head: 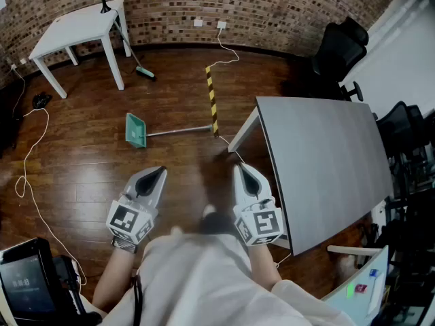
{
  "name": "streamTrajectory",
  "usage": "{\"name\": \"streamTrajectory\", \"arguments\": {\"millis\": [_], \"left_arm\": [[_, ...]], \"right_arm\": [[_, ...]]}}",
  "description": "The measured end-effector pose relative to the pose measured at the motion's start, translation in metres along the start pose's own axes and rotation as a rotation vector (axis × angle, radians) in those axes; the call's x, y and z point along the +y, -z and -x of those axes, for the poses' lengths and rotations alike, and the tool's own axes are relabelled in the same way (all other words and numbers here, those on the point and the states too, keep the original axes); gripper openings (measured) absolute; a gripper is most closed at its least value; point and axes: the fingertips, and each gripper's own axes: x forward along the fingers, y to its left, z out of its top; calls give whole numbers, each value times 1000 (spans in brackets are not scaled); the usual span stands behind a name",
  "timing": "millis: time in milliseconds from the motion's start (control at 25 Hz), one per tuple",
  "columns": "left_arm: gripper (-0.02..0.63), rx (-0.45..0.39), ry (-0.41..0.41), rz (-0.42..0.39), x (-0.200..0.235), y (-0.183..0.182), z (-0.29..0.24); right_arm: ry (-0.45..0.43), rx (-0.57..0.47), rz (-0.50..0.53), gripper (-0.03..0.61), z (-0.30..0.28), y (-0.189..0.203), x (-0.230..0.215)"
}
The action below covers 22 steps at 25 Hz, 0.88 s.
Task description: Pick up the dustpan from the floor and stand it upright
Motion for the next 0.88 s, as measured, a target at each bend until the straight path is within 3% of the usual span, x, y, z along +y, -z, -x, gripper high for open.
{"name": "streamTrajectory", "arguments": {"millis": [240,440,680,880], "left_arm": [[0,8,-82,33,38,5,-27],[0,13,-131,-2,79,0,-92],[0,-23,-210,-36,136,-50,-192],[0,-33,-243,-60,157,-79,-261]], "right_arm": [[-35,-10,-32,14,-45,4,-25],[-82,-42,-28,14,-116,1,-69],[-142,-66,-41,14,-207,-32,-142],[-194,-67,-68,14,-266,-48,-206]]}}
